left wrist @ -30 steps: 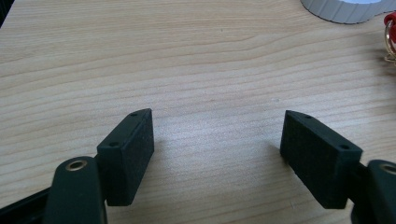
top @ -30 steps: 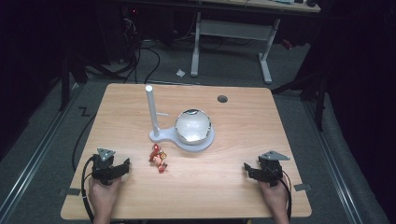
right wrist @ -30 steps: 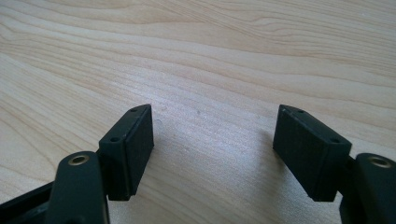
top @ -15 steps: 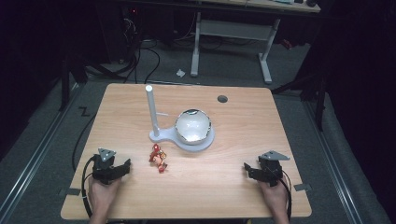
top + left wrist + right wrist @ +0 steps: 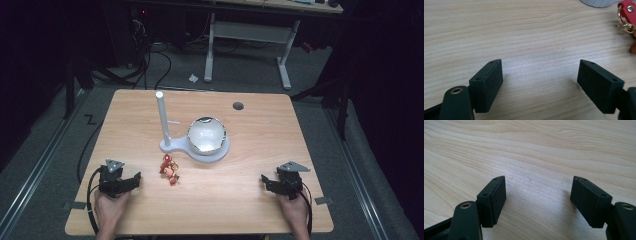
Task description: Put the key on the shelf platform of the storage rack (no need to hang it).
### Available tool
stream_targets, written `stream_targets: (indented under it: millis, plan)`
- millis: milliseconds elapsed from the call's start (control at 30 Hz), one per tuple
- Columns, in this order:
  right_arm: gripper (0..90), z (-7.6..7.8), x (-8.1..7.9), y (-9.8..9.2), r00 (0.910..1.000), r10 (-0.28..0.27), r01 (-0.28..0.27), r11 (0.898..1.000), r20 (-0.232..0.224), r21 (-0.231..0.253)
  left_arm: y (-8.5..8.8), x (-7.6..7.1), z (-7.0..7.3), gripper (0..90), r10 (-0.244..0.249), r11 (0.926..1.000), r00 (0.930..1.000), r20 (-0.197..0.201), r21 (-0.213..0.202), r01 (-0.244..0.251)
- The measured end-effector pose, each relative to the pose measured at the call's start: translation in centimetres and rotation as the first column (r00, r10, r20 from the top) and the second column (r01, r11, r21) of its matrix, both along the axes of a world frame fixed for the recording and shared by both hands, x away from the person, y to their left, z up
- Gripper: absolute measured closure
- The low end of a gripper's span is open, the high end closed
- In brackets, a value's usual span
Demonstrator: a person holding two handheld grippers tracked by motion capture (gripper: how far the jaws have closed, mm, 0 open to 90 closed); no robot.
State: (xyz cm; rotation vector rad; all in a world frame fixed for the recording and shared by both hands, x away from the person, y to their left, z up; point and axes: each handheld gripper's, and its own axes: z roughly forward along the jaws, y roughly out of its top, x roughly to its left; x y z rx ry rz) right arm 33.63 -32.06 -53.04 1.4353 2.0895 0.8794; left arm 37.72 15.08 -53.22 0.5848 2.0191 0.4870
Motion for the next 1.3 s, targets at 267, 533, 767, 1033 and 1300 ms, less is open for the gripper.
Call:
stream_targets:
  millis: [267, 533, 767, 1033, 1300]
  plan:
    - [29.1, 0.0, 0.0, 0.0, 1.0, 0.0, 0.0, 1.0, 0.0, -0.001, -0.6, -0.8, 0.6, 19.1, -0.021, 0.9993, 0.9998, -0.002, -0.03, 0.021]
    - [29.1, 0.0, 0.0, 0.0, 1.0, 0.0, 0.0, 1.0, 0.0, -0.001, -1.8, -1.7, 1.7, 19.5, -0.048, 0.9975, 0.9986, 0.02, -0.05, 0.049]
    - [29.1, 0.0, 0.0, 0.0, 1.0, 0.0, 0.0, 1.0, 0.0, -0.001, -3.0, -2.5, 2.6, 20.4, -0.083, 0.9931, 0.9957, 0.04, -0.08, 0.086]
    - [29.0, 0.0, 0.0, 0.0, 1.0, 0.0, 0.0, 1.0, 0.0, -0.002, -5.3, -3.0, 3.3, 18.6, -0.14, 0.9855, 0.9897, 0.029, -0.092, 0.142]
    - [29.1, 0.0, 0.0, 0.0, 1.0, 0.0, 0.0, 1.0, 0.0, -0.001, -7.4, -2.9, 3.2, 16.7, -0.19, 0.9767, 0.9818, 0.002, -0.102, 0.189]
